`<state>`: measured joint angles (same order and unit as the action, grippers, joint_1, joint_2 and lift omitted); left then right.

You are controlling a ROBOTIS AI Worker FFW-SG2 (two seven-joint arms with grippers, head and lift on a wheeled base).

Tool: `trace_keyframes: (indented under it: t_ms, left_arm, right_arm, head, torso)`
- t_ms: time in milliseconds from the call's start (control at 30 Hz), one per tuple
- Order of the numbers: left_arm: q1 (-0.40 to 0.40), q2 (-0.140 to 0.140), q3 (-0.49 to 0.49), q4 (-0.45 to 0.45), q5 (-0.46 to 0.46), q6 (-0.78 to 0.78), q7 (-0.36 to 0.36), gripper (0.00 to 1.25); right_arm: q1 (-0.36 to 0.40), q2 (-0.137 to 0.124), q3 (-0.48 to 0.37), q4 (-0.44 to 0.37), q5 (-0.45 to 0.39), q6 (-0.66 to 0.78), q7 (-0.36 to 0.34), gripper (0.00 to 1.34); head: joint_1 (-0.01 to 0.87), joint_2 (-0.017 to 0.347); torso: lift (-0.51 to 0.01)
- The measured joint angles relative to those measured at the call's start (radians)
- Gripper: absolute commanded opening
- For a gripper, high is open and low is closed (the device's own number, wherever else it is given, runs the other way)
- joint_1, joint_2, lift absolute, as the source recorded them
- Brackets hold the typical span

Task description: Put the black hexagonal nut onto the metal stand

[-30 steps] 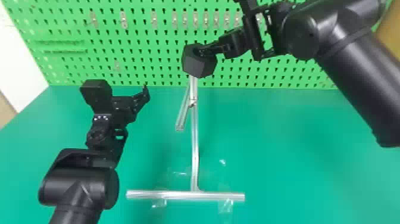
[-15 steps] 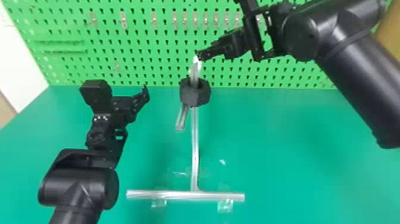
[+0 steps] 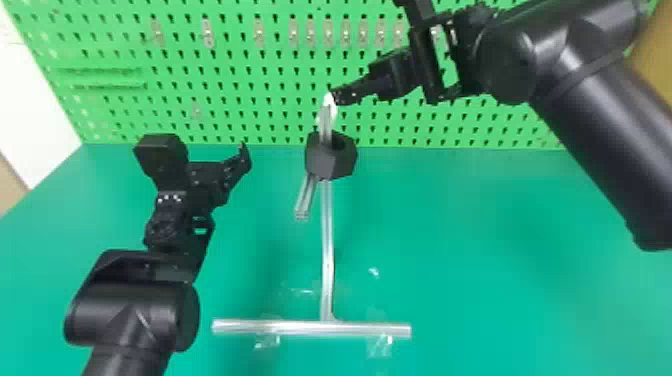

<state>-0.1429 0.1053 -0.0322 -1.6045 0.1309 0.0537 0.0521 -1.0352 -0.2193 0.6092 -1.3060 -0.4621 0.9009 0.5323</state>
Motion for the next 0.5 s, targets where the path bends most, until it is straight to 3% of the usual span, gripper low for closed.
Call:
trace_keyframes:
  t_ms: [500]
  left_arm:
    - [-0.001, 0.0, 0.001, 0.0, 0.001, 0.0, -0.001, 1.1]
  right_arm:
    - [0.012, 0.001, -0.017, 0.0, -0.016, -0.005, 0.0, 1.34]
  head:
    - [0.693, 0.081]
  torso:
    - [-0.001]
